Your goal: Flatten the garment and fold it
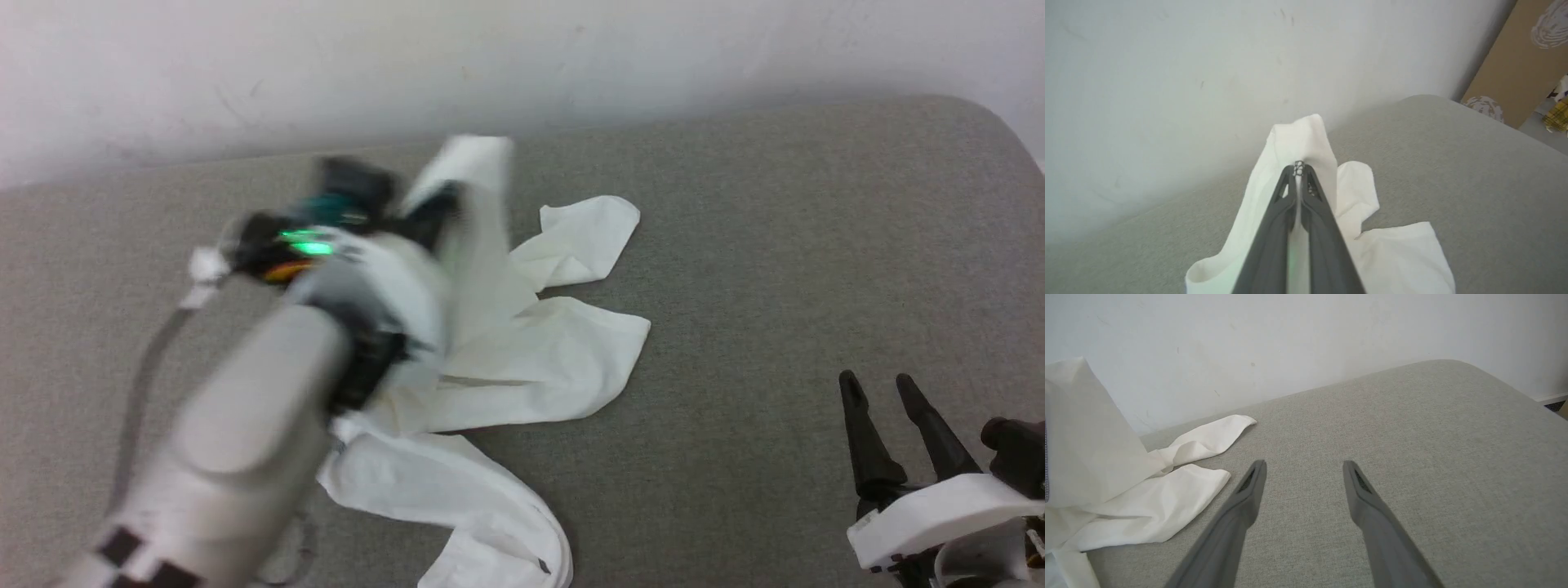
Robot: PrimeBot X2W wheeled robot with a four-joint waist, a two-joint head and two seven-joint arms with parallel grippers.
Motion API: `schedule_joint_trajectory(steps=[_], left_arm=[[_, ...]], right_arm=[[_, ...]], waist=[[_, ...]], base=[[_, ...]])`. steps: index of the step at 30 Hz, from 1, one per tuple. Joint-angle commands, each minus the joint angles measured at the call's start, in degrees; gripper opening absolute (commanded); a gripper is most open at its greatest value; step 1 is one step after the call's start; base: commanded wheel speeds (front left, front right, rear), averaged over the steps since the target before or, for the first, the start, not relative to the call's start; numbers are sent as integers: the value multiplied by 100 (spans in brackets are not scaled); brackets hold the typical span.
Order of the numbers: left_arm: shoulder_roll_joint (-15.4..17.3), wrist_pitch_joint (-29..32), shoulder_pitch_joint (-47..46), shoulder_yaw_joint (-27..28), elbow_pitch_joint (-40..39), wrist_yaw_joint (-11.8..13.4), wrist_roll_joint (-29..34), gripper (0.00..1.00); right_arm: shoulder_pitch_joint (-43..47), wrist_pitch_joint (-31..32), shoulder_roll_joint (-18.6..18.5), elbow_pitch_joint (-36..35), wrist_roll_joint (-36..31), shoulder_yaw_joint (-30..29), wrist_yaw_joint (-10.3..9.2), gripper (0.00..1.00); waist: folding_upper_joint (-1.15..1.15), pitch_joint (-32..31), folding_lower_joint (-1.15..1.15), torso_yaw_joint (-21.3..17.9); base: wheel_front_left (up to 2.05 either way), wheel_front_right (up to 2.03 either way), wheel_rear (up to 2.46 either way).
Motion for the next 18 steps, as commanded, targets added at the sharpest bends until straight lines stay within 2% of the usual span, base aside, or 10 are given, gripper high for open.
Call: schedule_joint_trajectory(steps=[1,4,8,13,14,15,18], left_arm=[[-231,-51,-47,-169,-88,-77,89,0],[-872,-67,23,-790,-199,-320,240,0],[-1629,-75,413,-1652,63,-652,298,0],[-1977,-157,897,-2670,463,-909,214,0],[-1999,-199,951,-2828,492,-933,180,27],[-2012,-252,973,-2970,511,-947,181,100],[-2025,-516,968,-3155,400,-970,147,100]], right_arm=[[-75,-46,10,16,37,-21,-4,100],[-96,-50,10,36,44,-30,-4,100],[-127,-37,10,25,37,-51,-4,100],[-123,8,10,35,35,-96,-4,100],[-118,10,10,33,38,-112,-4,100],[-112,15,10,31,41,-119,-4,100],[-100,15,10,31,51,-139,-4,100]], waist=[[0,-8,-1,-21],[0,-10,-1,-78],[0,-2,-1,-170],[0,12,-1,-203],[0,18,-1,-186],[0,21,-1,-165],[0,10,-1,-82]], base=[[0,0,0],[0,0,0],[0,0,0],[0,0,0],[0,0,0],[0,0,0],[0,0,0]])
